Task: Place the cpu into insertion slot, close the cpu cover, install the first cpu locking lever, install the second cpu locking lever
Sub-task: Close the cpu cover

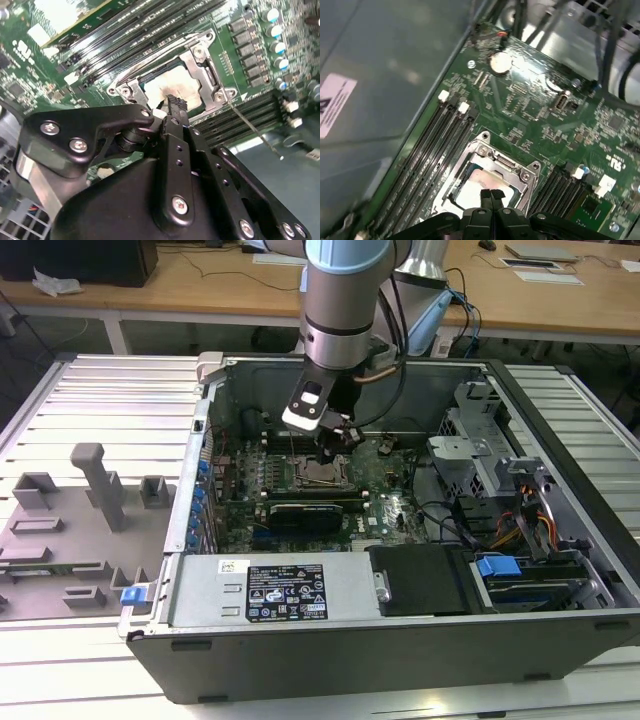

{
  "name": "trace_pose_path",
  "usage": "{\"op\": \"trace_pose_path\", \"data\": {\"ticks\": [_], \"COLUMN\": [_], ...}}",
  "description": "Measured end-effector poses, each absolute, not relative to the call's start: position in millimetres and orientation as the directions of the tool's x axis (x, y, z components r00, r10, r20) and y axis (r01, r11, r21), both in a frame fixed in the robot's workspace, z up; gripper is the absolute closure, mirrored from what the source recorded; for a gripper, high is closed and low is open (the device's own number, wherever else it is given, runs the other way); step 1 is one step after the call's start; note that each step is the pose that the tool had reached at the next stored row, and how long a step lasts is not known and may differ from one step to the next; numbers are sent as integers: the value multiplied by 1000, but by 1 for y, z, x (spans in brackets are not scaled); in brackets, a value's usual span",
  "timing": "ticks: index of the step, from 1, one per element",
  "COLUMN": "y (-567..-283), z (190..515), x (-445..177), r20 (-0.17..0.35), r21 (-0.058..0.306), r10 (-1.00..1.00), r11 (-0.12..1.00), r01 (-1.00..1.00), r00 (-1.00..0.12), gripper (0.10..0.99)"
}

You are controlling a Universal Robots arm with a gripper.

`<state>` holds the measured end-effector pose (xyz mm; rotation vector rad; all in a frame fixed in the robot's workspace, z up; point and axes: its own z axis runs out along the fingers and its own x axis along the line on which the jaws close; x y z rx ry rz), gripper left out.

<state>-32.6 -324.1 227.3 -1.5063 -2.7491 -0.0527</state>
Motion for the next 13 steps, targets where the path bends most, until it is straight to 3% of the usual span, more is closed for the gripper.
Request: {"op": "trace_pose_path", "data": {"ticks": [13], "y": [-324], "z": [227], "x": [-33], "r20": [10], "r21": [16], "r10": [630], "r11": [776], "r01": [630], "r00": [-776], "gripper": [980]}}
